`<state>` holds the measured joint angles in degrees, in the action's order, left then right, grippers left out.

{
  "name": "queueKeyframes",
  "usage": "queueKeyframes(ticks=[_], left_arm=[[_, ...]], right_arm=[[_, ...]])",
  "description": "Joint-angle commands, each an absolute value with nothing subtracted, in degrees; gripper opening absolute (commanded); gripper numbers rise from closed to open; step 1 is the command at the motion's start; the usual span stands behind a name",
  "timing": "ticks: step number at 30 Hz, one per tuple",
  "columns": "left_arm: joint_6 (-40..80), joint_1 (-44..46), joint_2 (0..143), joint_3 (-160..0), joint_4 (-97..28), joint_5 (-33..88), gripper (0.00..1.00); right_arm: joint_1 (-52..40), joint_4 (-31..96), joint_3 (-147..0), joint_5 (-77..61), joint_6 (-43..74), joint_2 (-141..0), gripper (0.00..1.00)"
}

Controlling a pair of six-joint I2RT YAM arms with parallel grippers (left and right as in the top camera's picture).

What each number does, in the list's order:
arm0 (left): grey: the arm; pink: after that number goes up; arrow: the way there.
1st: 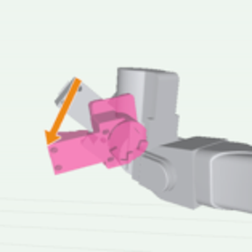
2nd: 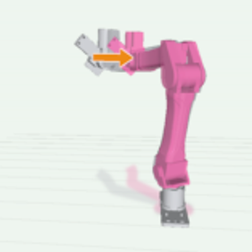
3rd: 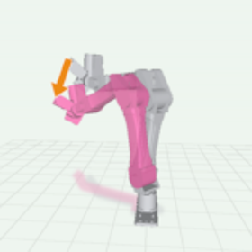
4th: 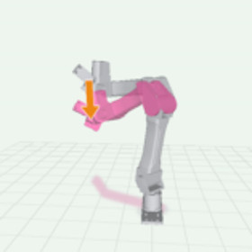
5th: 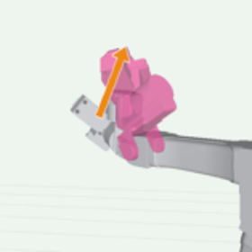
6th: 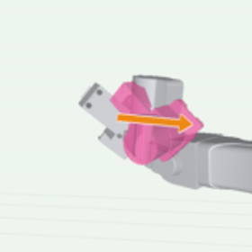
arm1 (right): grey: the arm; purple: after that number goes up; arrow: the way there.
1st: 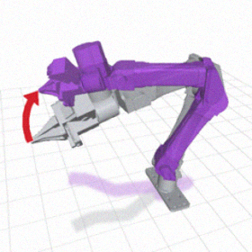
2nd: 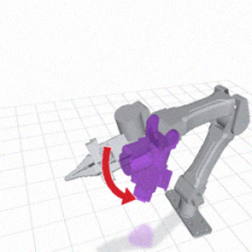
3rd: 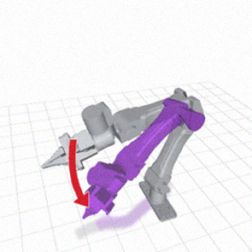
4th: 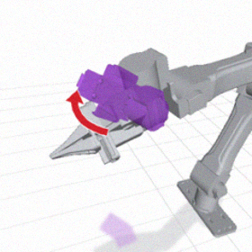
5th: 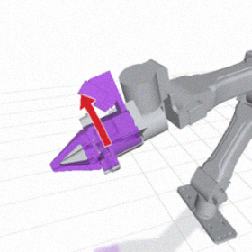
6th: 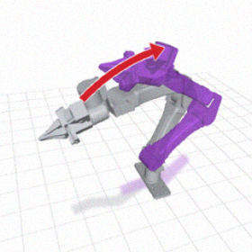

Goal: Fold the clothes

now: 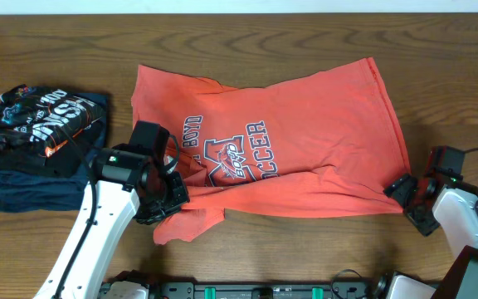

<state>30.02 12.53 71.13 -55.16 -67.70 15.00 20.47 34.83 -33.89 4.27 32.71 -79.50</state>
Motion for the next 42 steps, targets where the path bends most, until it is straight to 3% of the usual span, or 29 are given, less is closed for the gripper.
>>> queueKeyframes(ticks=[1, 4, 15, 21, 31, 37, 40, 42], left_arm=[[30.30, 12.29, 70.74, -55.61, -68.10, 14.26, 0.06], [30.30, 12.29, 70.72, -55.61, -68.10, 14.26, 0.06], [30.30, 12.29, 70.74, -55.61, -68.01, 14.26, 0.06], [30.30, 12.29, 70.72, -55.61, -67.92, 14.26, 0.06], [30.26, 12.29, 70.74, -55.61, -67.90, 14.26, 0.06], [30.09, 12.29, 70.74, -55.61, -67.88, 14.24, 0.06], [30.09, 12.29, 70.74, -55.61, -67.88, 14.24, 0.06], [30.09, 12.29, 70.74, -55.61, -67.88, 14.24, 0.06]], right_arm=[[21.47, 34.41, -33.41, 4.45, 33.85, -79.57, 0.87], [21.45, 32.47, -33.43, 4.03, 33.56, -79.55, 0.87], [21.47, 28.21, -39.27, -1.21, 11.86, -76.71, 0.85], [21.45, 18.20, -39.40, -4.14, 9.17, -77.69, 0.76], [21.37, 4.32, -39.31, -21.37, 2.39, -91.42, 0.72], [21.37, 1.02, -39.31, -21.50, 2.44, -96.29, 0.69], [21.37, 0.99, -39.31, -21.47, 2.44, -96.44, 0.63], [21.37, 0.99, -39.31, -21.47, 2.44, -96.44, 0.51]])
